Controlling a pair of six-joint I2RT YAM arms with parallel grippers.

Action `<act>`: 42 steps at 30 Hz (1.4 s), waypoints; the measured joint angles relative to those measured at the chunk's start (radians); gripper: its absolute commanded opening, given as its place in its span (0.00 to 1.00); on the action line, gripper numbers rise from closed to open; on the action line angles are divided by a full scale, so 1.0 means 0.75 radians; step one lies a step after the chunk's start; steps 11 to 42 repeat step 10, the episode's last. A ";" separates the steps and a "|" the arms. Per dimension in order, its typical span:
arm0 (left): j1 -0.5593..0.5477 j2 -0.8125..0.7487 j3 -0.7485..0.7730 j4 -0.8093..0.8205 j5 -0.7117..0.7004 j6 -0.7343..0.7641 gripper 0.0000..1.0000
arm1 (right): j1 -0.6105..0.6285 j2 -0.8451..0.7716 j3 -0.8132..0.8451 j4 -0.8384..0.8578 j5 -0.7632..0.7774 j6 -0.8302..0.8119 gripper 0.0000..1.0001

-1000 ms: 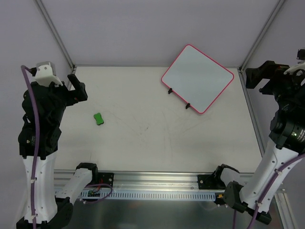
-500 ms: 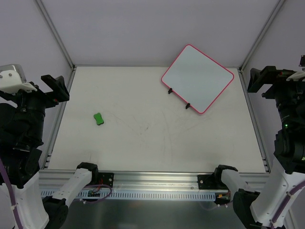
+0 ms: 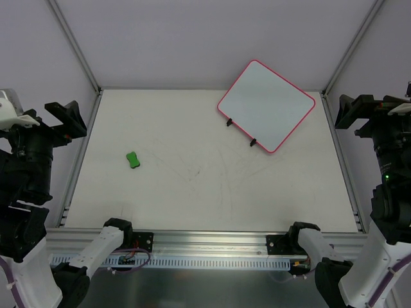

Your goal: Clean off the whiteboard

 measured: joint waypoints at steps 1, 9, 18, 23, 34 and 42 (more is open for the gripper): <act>0.000 0.001 0.005 0.000 -0.002 0.001 0.99 | 0.000 0.000 0.000 0.001 0.001 -0.002 0.99; -0.009 0.017 0.025 0.000 -0.009 0.003 0.99 | 0.000 0.000 0.000 0.012 -0.001 -0.004 0.99; -0.009 0.018 0.026 -0.001 -0.010 0.003 0.99 | 0.000 0.000 0.000 0.014 -0.001 -0.004 0.99; -0.009 0.018 0.026 -0.001 -0.010 0.003 0.99 | 0.000 0.000 0.000 0.014 -0.001 -0.004 0.99; -0.009 0.018 0.026 -0.001 -0.010 0.003 0.99 | 0.000 0.000 0.000 0.014 -0.001 -0.004 0.99; -0.009 0.018 0.026 -0.001 -0.010 0.003 0.99 | 0.000 0.000 0.000 0.014 -0.001 -0.004 0.99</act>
